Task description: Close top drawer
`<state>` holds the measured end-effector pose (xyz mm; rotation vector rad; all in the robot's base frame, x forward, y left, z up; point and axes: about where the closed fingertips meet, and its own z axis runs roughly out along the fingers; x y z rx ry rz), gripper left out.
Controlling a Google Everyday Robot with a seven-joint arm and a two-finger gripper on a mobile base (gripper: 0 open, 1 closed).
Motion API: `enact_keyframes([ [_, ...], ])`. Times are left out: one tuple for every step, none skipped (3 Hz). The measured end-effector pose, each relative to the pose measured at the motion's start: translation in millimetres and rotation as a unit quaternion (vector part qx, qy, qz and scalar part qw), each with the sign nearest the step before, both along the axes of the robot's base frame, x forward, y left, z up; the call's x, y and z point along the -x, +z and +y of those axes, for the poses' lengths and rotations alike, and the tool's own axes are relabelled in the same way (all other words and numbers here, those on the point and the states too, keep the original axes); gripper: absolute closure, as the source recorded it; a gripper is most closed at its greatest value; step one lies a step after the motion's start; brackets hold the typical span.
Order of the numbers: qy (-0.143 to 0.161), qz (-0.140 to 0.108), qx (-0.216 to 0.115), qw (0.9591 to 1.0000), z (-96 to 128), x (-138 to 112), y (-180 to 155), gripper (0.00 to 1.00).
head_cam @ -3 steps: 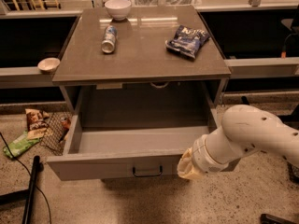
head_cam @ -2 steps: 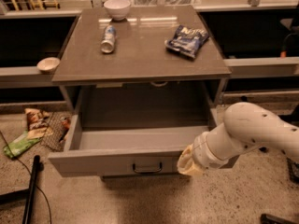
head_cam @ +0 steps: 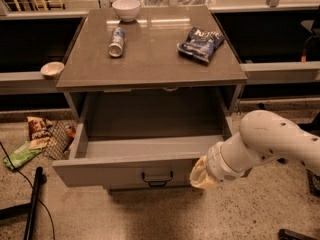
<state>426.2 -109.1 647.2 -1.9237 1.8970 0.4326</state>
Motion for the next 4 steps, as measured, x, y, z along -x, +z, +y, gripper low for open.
enact_keyframes([
  [0.000,0.000,0.000,1.0000,0,0,0,0.35],
  [0.000,0.000,0.000,1.0000,0,0,0,0.11],
  [0.000,0.000,0.000,1.0000,0,0,0,0.00],
  [0.018,-0.007,-0.009,0.9998,2,-17,-1,0.00],
])
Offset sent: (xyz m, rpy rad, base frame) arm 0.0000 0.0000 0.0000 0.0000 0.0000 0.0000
